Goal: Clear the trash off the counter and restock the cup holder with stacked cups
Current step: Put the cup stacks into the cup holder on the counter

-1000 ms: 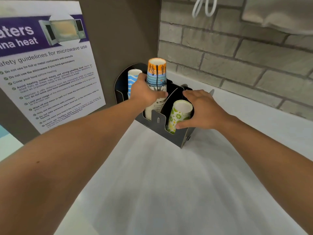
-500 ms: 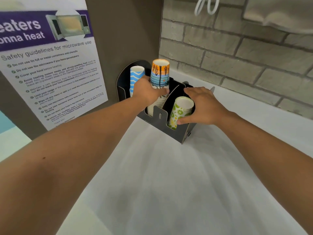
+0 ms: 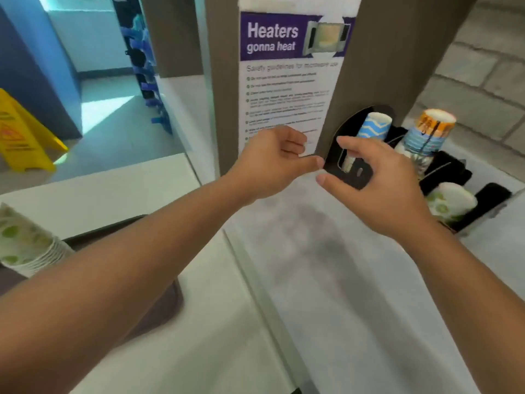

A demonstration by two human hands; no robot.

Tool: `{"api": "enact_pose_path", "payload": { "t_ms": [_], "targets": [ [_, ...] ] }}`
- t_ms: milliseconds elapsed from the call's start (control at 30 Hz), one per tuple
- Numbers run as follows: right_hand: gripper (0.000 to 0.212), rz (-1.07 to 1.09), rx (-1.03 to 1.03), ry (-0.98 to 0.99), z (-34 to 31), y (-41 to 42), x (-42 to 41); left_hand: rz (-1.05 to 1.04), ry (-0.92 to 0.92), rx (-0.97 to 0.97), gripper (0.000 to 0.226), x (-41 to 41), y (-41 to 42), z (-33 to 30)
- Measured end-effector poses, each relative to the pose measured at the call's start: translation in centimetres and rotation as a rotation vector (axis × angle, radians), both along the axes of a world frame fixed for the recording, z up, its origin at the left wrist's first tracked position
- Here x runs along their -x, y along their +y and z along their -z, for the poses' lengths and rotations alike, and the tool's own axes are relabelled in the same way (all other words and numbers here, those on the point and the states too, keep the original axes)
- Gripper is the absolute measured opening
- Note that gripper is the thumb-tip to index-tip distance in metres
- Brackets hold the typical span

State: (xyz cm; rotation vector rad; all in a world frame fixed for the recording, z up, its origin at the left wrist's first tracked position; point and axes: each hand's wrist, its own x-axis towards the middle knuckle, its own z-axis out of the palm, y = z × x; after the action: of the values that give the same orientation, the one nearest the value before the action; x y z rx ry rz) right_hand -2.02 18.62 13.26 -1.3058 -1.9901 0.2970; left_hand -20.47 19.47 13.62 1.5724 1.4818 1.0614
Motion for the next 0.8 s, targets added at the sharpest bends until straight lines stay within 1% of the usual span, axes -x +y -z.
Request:
{"api": "enact_pose_path", "payload": {
  "t_ms": [133, 233, 333, 433, 500, 567, 667, 733, 800],
  "targets": [
    [0.061, -0.243, 0.141, -0.036, 1.7, -2.2, 8.6, -0.137, 0.096, -0.006, 0.043, 9.0, -5.1, 0.2],
    [0.063, -0.395, 0.247, -0.111, 3.6, -3.7, 15.1, -0.28, 0.188, -0.004, 0.048, 15.9, -9.4, 0.8],
    [0.067, -0.548, 0.33, -0.184, 5.7, -4.9, 21.5, -0.41, 0.241, 0.023, 0.05, 22.6, -13.5, 1.7],
    [0.072, -0.666, 0.41, -0.216, 7.7, -6.0, 27.5, -0.549, 0.313, 0.027, 0.051, 28.3, -17.1, 2.7],
    [0.08, -0.701, 0.456, -0.238, 9.0, -6.7, 31.2, -0.641, 0.349, 0.006, 0.051, 31.5, -18.9, 3.4],
    [0.093, -0.708, 0.516, -0.267, 10.4, -7.1, 34.6, -0.723, 0.357, 0.002, 0.054, 34.3, -20.1, 4.5],
    [0.113, -0.684, 0.602, -0.26, 12.6, -7.2, 39.3, -0.78, 0.363, 0.038, 0.071, 37.8, -20.3, 6.6],
    [0.121, -0.659, 0.607, -0.23, 13.8, -7.1, 42.2, -0.778, 0.329, 0.066, 0.084, 39.4, -19.7, 8.0],
    [0.123, -0.635, 0.605, -0.183, 14.7, -6.8, 44.9, -0.752, 0.282, 0.099, 0.093, 40.7, -18.7, 9.3]
  ]
}}
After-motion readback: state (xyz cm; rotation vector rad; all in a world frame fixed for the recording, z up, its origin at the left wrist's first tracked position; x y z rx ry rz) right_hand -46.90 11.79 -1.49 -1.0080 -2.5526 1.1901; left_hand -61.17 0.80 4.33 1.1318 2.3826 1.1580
